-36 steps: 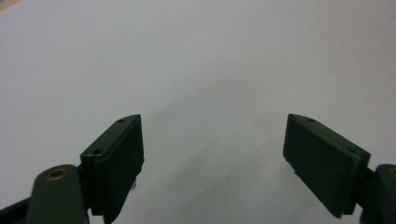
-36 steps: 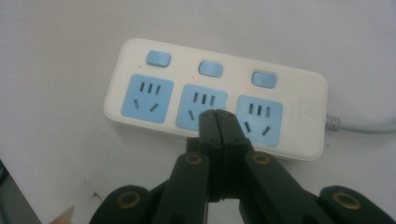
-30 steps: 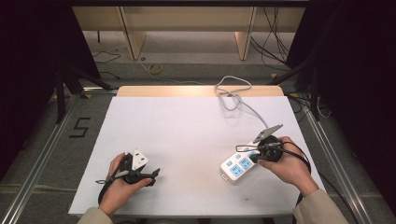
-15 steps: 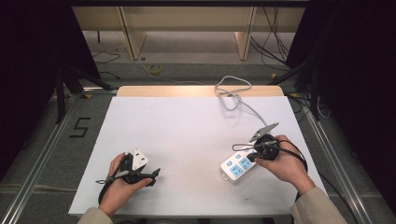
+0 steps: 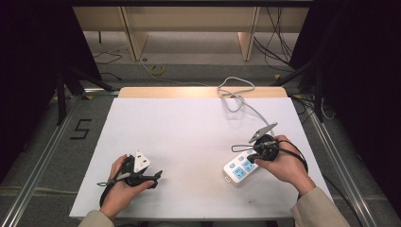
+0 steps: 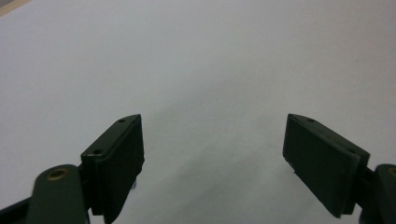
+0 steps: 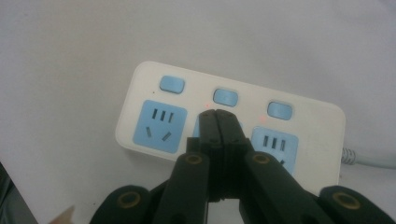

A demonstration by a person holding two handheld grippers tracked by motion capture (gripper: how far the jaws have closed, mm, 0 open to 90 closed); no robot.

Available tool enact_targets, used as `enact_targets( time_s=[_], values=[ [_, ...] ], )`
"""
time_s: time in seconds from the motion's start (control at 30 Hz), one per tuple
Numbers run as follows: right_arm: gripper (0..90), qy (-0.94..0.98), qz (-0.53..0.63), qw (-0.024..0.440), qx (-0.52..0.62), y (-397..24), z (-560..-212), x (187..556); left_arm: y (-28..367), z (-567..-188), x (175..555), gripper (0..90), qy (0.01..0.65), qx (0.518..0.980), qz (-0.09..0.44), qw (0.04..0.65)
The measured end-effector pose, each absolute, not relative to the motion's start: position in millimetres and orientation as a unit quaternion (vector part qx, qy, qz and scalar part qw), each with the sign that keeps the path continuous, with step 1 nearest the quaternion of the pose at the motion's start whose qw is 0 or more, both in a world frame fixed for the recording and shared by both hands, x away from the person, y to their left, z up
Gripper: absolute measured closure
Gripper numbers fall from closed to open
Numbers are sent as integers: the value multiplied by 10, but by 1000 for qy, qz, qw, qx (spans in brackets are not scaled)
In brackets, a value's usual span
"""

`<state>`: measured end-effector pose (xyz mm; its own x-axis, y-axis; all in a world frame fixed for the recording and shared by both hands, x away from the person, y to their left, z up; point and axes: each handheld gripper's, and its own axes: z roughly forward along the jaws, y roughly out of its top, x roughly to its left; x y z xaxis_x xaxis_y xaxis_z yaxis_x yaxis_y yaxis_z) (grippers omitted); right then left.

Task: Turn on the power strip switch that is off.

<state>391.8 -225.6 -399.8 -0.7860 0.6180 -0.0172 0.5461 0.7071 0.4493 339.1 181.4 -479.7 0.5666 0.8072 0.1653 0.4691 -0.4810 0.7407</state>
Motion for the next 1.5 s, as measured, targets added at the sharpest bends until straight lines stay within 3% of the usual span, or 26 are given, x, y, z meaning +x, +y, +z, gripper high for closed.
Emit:
enact_targets(
  time_s=[1.5],
  values=[
    [900,927,205,73,306,-2052,-3993,4010,1808,-4786,3392,206,387,821,258,330]
  ],
)
